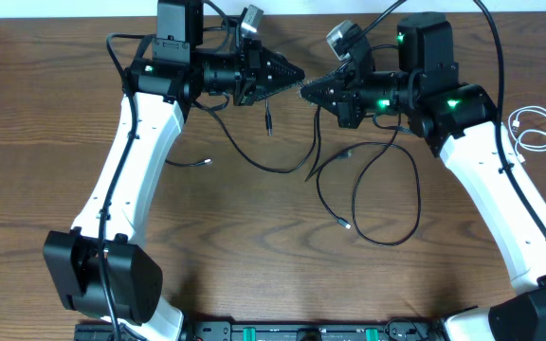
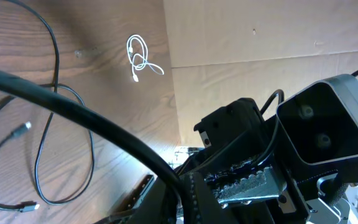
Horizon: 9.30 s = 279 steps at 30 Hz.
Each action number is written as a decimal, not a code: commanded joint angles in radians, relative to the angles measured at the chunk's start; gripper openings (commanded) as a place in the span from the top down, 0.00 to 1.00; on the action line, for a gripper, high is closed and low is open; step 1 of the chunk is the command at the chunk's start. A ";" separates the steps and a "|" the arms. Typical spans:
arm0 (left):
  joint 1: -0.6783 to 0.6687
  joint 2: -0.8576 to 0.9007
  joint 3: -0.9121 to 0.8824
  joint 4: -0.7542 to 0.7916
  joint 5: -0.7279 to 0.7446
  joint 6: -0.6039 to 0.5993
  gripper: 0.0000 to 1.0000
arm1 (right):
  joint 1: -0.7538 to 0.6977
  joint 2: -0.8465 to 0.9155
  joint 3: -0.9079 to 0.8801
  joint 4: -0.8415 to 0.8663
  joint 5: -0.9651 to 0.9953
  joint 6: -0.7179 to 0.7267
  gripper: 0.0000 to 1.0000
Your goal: Untangle cables
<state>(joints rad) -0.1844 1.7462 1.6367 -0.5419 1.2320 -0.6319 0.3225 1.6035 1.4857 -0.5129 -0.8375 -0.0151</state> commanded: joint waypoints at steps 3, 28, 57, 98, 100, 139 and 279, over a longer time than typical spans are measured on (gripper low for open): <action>0.003 -0.008 0.005 0.005 0.032 0.032 0.56 | -0.002 0.007 0.002 0.006 0.027 -0.009 0.99; 0.003 -0.008 0.005 0.004 -0.013 0.060 0.21 | -0.328 -0.174 0.003 0.195 -0.029 0.156 0.99; 0.003 -0.008 0.005 0.004 -0.013 0.060 0.21 | -0.729 0.077 0.003 -0.062 0.785 0.063 0.99; -0.187 0.014 0.005 -0.257 -1.057 0.155 0.21 | -0.784 0.306 0.187 -0.584 0.235 0.129 0.01; -0.202 0.034 0.005 -0.256 -1.072 0.184 0.21 | -0.767 0.306 0.179 -0.591 0.224 0.130 0.01; -0.294 0.387 0.002 -0.358 -0.780 0.468 0.44 | -0.056 0.306 -0.338 -0.074 0.386 0.627 0.47; 0.073 -0.027 0.007 -0.400 -0.800 0.369 0.92 | -0.307 -0.311 -0.168 0.545 0.513 0.258 0.99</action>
<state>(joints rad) -0.1120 1.7077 1.6432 -0.9382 0.4416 -0.2829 0.0940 1.2976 1.3060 0.0448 -0.3649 0.2043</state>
